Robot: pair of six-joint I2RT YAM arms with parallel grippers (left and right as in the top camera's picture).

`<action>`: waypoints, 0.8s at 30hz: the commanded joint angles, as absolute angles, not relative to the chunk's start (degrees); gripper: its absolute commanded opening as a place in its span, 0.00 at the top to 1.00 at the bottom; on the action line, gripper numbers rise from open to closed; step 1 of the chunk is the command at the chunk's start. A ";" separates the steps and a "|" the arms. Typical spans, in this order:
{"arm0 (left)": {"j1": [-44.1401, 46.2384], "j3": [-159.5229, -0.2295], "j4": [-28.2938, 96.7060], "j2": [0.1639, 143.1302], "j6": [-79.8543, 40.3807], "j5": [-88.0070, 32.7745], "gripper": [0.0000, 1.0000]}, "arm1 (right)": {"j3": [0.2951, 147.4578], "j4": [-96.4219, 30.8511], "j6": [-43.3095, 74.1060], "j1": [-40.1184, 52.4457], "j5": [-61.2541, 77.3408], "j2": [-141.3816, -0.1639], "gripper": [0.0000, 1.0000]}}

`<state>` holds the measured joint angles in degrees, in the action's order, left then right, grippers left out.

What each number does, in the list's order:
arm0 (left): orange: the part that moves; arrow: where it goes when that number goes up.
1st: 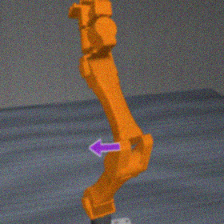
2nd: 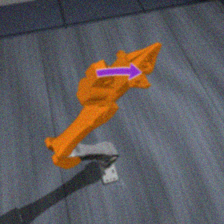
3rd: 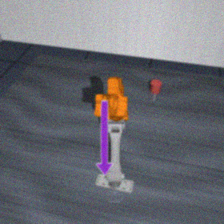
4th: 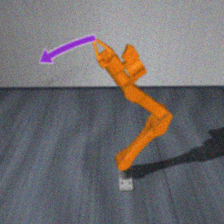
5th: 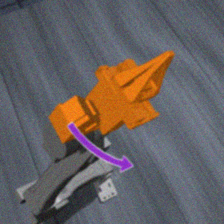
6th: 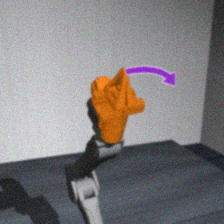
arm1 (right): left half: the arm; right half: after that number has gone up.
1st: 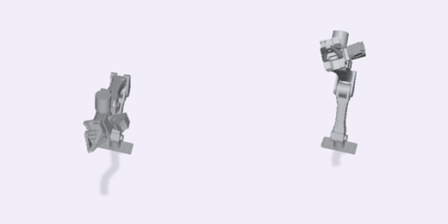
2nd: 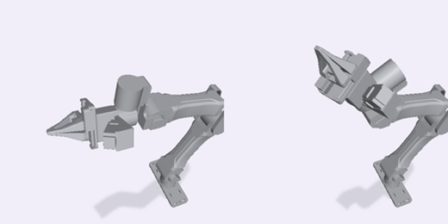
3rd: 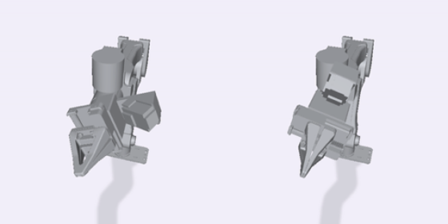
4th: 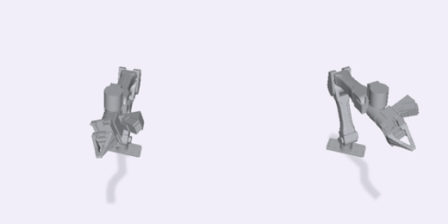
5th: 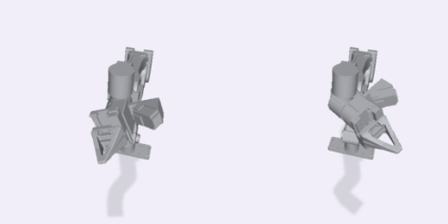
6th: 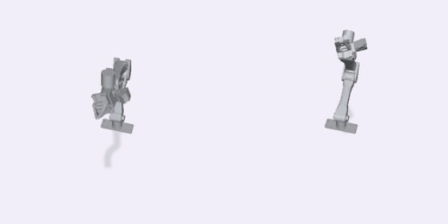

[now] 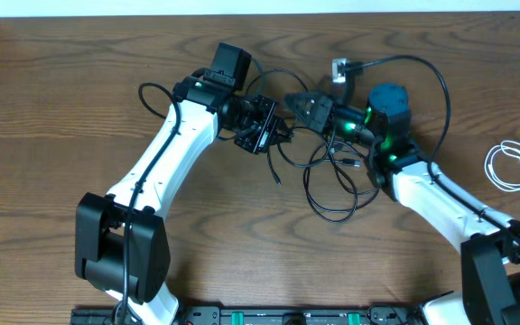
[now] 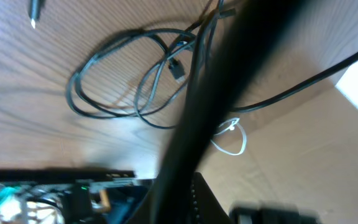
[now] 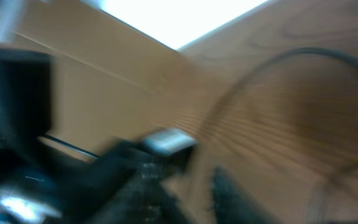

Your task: Untangle cables

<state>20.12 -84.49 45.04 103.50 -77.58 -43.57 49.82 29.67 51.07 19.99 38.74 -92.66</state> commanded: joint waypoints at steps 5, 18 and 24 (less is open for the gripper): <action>18.15 -84.49 55.29 103.74 -62.94 -32.75 0.93 | 49.76 14.70 35.35 14.02 39.59 -92.92 0.20; 16.99 -90.04 68.45 103.70 -54.37 -18.44 0.93 | 49.76 -8.03 21.56 11.60 37.87 -92.92 0.09; 15.73 -109.21 87.11 103.61 -54.22 -3.42 0.93 | 49.82 -6.33 21.85 11.18 37.89 -92.90 0.05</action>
<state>16.69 -99.48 82.61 104.36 -56.07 -14.35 49.69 -6.96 23.57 11.92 38.61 -92.84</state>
